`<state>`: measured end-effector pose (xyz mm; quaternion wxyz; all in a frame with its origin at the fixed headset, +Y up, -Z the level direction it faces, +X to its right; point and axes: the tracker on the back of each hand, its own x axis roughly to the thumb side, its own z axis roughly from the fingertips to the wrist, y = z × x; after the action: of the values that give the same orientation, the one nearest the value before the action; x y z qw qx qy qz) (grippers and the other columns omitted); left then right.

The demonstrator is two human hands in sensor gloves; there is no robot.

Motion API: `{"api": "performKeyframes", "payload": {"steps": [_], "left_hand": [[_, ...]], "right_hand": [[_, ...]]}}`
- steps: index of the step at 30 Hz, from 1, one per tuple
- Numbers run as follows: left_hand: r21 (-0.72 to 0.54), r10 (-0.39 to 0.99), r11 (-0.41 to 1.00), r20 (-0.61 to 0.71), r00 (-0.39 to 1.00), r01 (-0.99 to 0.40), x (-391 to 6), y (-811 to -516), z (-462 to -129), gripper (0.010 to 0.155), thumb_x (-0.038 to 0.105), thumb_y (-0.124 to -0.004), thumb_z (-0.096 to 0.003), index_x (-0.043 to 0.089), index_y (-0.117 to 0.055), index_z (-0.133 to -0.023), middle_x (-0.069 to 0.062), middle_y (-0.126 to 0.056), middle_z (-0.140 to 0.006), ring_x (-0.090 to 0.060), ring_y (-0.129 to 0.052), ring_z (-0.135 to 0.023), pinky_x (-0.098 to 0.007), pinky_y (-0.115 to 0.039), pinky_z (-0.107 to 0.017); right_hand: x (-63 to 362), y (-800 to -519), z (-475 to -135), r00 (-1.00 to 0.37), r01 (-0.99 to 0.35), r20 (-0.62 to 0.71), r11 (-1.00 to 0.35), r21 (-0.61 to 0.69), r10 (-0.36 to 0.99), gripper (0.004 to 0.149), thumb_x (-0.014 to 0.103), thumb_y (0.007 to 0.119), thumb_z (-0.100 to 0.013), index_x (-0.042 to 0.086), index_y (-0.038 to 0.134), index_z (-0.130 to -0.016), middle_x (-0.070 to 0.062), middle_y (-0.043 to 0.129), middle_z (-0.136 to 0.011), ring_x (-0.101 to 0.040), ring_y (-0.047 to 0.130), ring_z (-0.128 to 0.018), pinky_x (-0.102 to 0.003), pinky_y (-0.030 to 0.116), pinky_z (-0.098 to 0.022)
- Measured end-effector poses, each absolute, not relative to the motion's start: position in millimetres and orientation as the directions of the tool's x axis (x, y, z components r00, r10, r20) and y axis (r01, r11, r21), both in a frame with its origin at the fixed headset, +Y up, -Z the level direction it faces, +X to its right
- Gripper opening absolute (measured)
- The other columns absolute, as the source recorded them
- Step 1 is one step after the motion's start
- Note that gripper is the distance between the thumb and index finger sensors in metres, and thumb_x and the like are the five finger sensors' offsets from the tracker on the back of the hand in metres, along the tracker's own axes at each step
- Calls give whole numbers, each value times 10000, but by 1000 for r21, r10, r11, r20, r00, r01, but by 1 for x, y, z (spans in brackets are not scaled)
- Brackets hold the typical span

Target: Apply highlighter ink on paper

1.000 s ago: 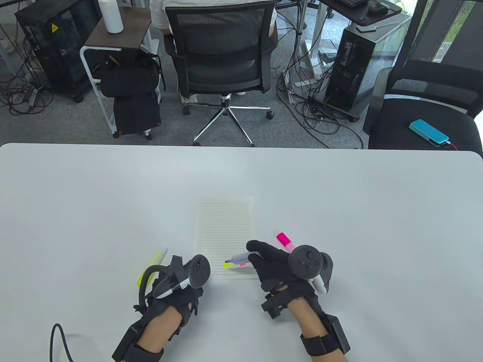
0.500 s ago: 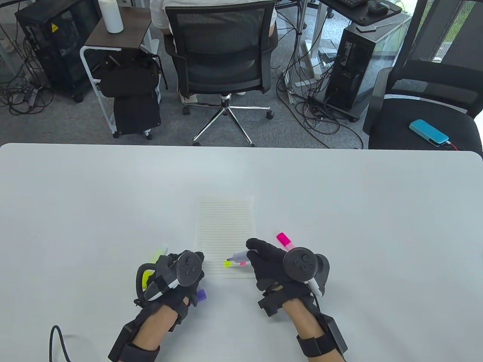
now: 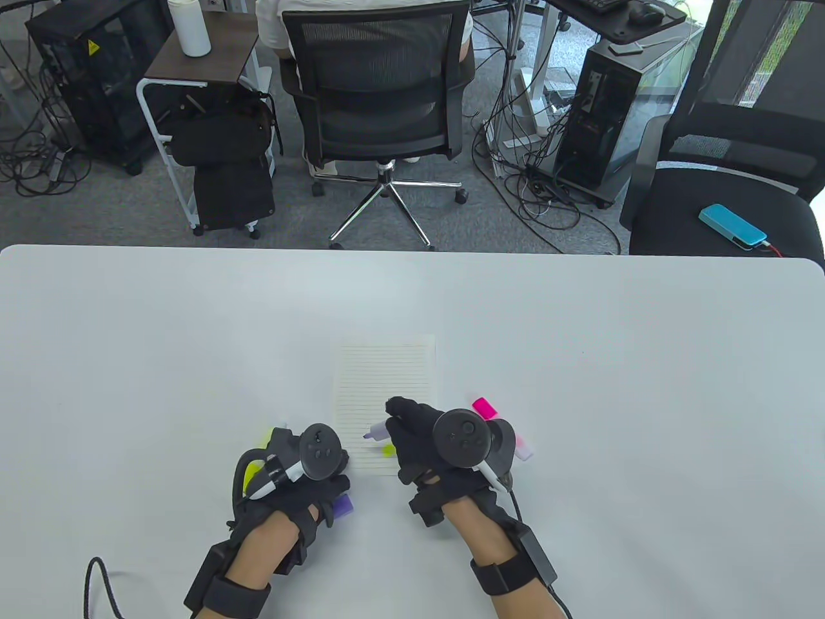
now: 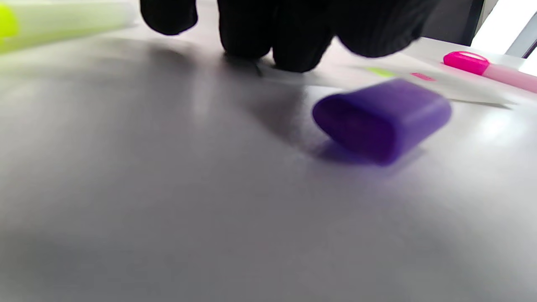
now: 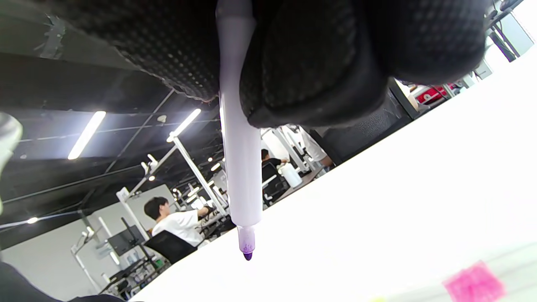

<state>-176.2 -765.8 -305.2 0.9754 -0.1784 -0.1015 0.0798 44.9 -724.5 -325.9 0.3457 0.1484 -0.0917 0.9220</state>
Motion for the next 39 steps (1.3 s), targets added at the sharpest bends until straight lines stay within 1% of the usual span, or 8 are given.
{"api": "performKeyframes", "payload": {"steps": [3,15,19,21,26,30,34,39], "left_hand": [[-385,182,917,172,968,-104,-173,-766,-304,614,522,-720,-452,288,-703,-1019,-20,-604,-1130,-474,-547,-1035,-685,-362,-708],[-400,170,912,168,971,-90,-168,-767,-302,639,539,-705,-454,261,-673,-1029,-58,-560,-1135,-470,-548,-1032,-679,-379,-707],[-405,171,910,180,969,-86,-166,-769,-301,660,567,-691,-453,248,-662,-1030,-4,-489,-1159,-473,-499,-1045,-676,-369,-709],[-399,194,911,186,963,-107,-166,-769,-303,659,574,-692,-448,241,-694,-1016,19,-512,-1154,-473,-513,-1043,-676,-377,-709],[-389,224,911,188,956,-137,-169,-769,-306,635,568,-703,-443,242,-745,-986,10,-592,-1128,-465,-560,-1030,-673,-405,-705],[-403,221,906,183,958,-132,-169,-769,-306,638,567,-705,-444,244,-731,-994,9,-577,-1132,-460,-550,-1034,-672,-399,-706],[-416,222,900,178,959,-132,-169,-769,-306,644,566,-705,-445,247,-712,-1003,12,-555,-1139,-460,-532,-1039,-672,-390,-708],[-424,233,895,173,957,-141,-169,-769,-305,646,566,-705,-445,249,-704,-1007,11,-544,-1141,-459,-522,-1041,-672,-385,-708]], "right_hand": [[39,-736,-324,-735,-633,366,-771,-70,570,376,331,870,-470,195,887,-820,-186,983,-548,-283,999,-314,-485,849,-313],[30,-744,-321,-748,-604,384,-795,-57,541,374,331,874,-469,196,888,-818,-186,985,-548,-285,1002,-313,-486,852,-313],[26,-746,-320,-758,-589,386,-806,-57,526,375,331,872,-471,200,884,-823,-186,984,-557,-287,1002,-321,-486,852,-318],[25,-748,-320,-758,-585,386,-809,-49,525,375,328,872,-472,199,883,-824,-188,982,-559,-288,1002,-323,-487,851,-320],[24,-749,-320,-767,-571,389,-819,-50,511,374,327,874,-471,199,886,-823,-190,983,-562,-291,1002,-325,-489,851,-321],[24,-749,-320,-771,-563,391,-825,-50,503,368,325,878,-468,194,895,-812,-190,989,-548,-287,1004,-312,-488,855,-313],[25,-745,-319,-767,-561,394,-827,-30,506,352,322,895,-458,173,923,-777,-193,1003,-496,-274,1005,-261,-483,863,-279],[26,-746,-318,-750,-597,395,-800,-61,530,363,325,887,-461,177,911,-792,-190,998,-513,-277,1006,-278,-485,861,-292]]}}
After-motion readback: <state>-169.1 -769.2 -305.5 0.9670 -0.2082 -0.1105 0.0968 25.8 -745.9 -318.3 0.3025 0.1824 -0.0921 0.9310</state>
